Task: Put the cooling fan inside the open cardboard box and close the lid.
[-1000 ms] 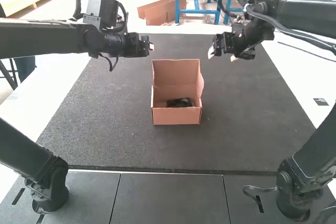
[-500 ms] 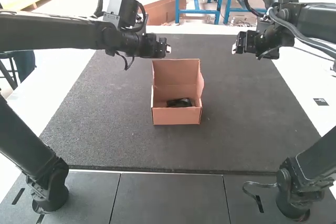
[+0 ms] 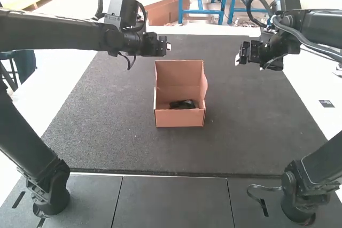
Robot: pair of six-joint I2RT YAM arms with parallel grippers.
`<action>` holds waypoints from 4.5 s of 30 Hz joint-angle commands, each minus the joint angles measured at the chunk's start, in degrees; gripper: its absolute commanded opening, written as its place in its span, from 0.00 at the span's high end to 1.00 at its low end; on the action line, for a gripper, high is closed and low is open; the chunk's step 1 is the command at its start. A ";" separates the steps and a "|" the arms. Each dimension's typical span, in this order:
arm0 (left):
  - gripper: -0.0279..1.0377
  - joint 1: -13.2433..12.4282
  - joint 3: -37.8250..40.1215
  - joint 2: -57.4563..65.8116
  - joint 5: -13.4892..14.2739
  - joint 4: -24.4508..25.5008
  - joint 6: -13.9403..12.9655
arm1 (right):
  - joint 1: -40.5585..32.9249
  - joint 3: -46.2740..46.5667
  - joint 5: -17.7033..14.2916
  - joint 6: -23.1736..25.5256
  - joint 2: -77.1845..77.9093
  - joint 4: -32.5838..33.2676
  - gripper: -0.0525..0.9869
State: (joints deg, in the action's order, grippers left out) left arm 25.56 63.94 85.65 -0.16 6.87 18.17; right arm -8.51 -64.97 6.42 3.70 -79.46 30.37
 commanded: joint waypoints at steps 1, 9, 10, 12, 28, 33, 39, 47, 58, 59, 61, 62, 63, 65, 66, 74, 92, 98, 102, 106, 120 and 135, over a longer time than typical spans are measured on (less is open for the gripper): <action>0.07 0.01 2.24 2.07 0.52 -0.63 -2.35 | 0.52 -2.44 1.76 1.48 2.82 0.30 0.11; 0.07 0.01 4.79 5.85 0.43 -0.19 -4.90 | 0.87 -3.50 2.20 1.83 3.61 1.53 0.11; 0.07 0.01 4.88 6.11 0.43 -0.19 -5.34 | 0.87 -3.58 2.29 1.83 3.61 1.53 0.11; 0.07 0.01 5.05 6.38 0.43 0.07 -5.61 | 0.87 -3.67 2.20 1.83 3.61 1.53 0.11; 0.07 0.98 6.19 5.67 -0.01 7.01 -7.54 | 0.87 -4.55 2.90 1.74 3.52 1.53 0.11; 0.07 3.00 7.16 5.50 -0.19 11.14 -7.63 | 0.95 -4.73 3.52 1.83 3.52 1.53 0.11; 0.07 5.99 5.32 5.41 -0.19 15.45 -7.54 | 0.87 -5.61 3.78 1.83 3.61 1.53 0.11; 0.07 8.19 0.22 5.41 -0.10 15.01 -7.54 | 0.87 -6.66 3.87 1.74 3.61 1.97 0.11; 0.07 8.28 -6.02 5.41 2.89 8.24 -9.03 | 0.69 -6.66 5.63 1.92 4.67 3.12 0.11; 0.07 8.28 -6.37 5.41 3.77 7.72 -9.21 | 0.69 -6.57 5.80 2.01 4.75 3.12 0.11; 0.07 8.63 -7.08 5.58 5.26 6.84 -9.56 | 0.60 -6.57 6.07 2.10 5.28 3.20 0.11; 0.07 8.98 -7.34 5.58 5.96 6.40 -10.00 | 0.60 -6.57 6.15 2.18 5.54 3.29 0.11; 0.07 9.51 -7.78 5.67 6.93 6.13 -10.09 | 0.60 -6.57 6.24 2.18 5.63 3.29 0.11; 0.07 10.39 -8.48 5.58 7.55 5.43 -10.18 | 0.78 -6.57 6.42 2.18 6.07 3.47 0.11; 0.07 10.83 -8.84 5.58 8.25 5.43 -10.26 | 0.87 -6.57 6.42 2.18 6.34 3.56 0.11; 0.07 12.67 -11.65 5.06 13.00 6.66 -13.08 | 0.95 -6.66 6.68 2.97 7.57 3.91 0.11; 0.07 5.55 3.29 -11.29 3.24 5.96 -12.11 | 2.98 -5.08 8.26 1.83 8.71 4.70 0.11; 0.07 1.77 0.92 -16.30 0.34 7.10 -10.53 | 3.15 -4.20 7.65 -3.00 8.71 3.03 0.09; 0.07 0.81 -3.91 -23.42 0.60 4.11 -10.62 | 3.24 -1.56 6.94 -3.70 11.26 -3.74 0.08; 0.07 0.45 -12.97 -31.42 3.06 -5.12 -11.32 | 3.06 4.24 4.57 -5.37 16.09 -12.35 0.08; 0.07 0.28 -45.75 -61.39 11.06 -20.50 -11.32 | 2.27 33.77 -3.69 -6.52 37.71 -27.47 0.07; 0.07 -0.95 -61.83 -85.21 11.24 -19.44 -13.52 | 1.57 55.13 -5.54 -8.45 58.98 -43.03 0.07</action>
State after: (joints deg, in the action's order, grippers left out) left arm 25.12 3.16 0.73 10.74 -12.01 5.76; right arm -6.68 -11.07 1.43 -3.57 -23.75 -11.49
